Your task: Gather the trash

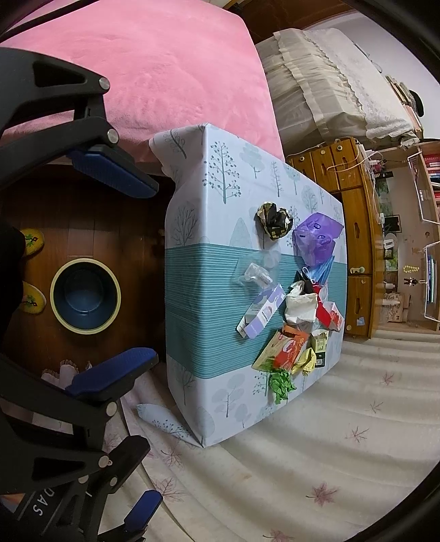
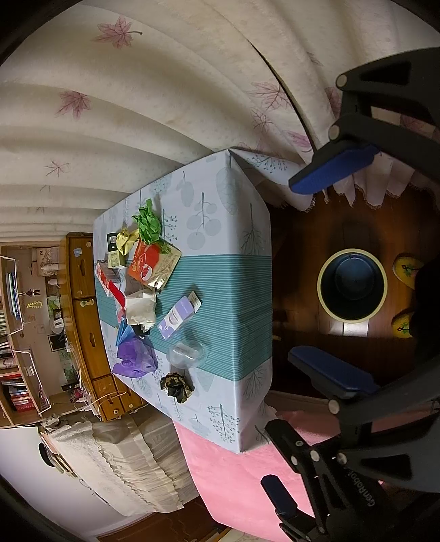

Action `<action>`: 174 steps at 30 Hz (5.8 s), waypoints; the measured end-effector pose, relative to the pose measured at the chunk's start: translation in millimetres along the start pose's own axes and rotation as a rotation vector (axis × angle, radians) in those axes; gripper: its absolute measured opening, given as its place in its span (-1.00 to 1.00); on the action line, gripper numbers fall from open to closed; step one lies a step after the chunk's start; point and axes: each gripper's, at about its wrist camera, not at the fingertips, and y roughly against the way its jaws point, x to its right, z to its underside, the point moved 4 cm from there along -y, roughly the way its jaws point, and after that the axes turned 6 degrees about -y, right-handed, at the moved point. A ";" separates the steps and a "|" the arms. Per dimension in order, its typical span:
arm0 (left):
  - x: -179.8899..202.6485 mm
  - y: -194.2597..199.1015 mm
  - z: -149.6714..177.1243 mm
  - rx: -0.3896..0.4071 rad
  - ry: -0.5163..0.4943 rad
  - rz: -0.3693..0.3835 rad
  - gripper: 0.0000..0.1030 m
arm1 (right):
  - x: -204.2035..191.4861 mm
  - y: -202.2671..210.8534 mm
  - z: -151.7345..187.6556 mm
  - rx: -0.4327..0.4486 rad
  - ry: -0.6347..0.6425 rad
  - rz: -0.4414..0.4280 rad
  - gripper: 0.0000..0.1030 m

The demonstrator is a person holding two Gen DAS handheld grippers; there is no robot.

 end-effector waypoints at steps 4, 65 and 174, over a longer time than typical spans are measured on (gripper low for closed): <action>0.9 -0.7 0.1 -0.002 0.000 0.005 0.73 | 0.4 -1.2 -0.1 -0.003 -0.002 -0.001 0.78; -54.5 -41.5 -87.7 0.038 -0.122 0.054 0.72 | -43.6 -52.9 -71.5 0.005 -0.053 -0.027 0.69; 45.5 -420.0 253.1 -0.552 -0.200 0.272 -0.20 | 49.0 -429.6 277.5 -0.590 -0.274 -0.071 0.01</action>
